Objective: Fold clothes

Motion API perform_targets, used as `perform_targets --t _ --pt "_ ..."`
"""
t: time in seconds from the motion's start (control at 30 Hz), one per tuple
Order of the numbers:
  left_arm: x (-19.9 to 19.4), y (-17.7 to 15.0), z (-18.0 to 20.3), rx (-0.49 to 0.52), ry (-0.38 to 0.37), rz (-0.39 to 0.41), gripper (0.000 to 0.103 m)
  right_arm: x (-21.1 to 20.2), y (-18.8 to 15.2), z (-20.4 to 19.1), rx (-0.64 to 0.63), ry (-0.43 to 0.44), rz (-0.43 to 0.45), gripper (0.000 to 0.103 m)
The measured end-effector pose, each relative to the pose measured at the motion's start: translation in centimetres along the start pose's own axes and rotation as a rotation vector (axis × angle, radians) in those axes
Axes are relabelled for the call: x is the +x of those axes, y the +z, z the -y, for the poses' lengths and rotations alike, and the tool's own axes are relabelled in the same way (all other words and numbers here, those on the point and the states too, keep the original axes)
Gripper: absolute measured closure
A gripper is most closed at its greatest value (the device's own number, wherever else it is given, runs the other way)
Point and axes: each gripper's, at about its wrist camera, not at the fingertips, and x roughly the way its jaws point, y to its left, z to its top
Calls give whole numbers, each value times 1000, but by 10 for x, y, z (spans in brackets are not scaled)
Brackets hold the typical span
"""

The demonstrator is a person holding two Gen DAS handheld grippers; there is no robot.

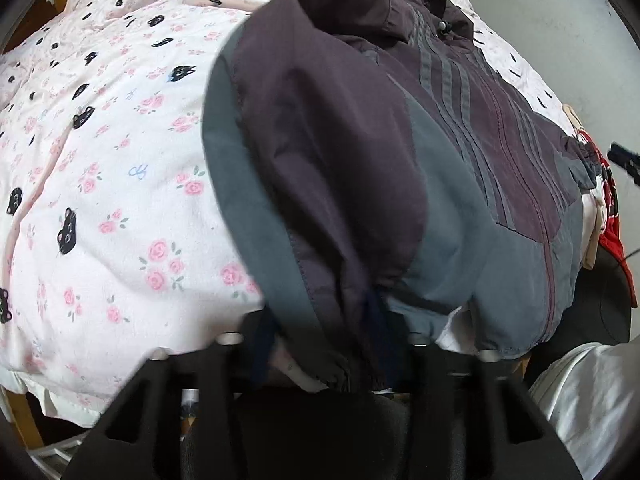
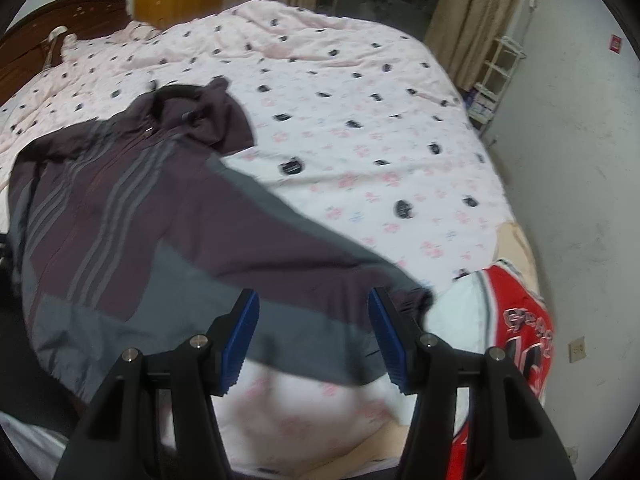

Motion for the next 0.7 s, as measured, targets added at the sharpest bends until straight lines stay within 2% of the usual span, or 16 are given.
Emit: perform_targets --t 0.1,0.13,0.33,0.53,0.63,0.7 --pt "-11 -1 -3 -17 2 20 98 6 -11 -12 -4 58 -25 45" --pt "-16 -2 -4 -23 -5 28 100 8 -14 -16 -5 77 -35 45" --pt "-59 7 -11 -34 70 104 101 24 -38 -34 17 179 -115 45" --pt "-102 35 -49 -66 267 188 101 27 -52 -39 28 214 -150 45" --pt "-106 59 -66 -92 329 196 101 26 -58 -39 27 222 -157 45" --pt "-99 63 -75 -97 361 183 101 24 -62 -39 25 229 -160 45"
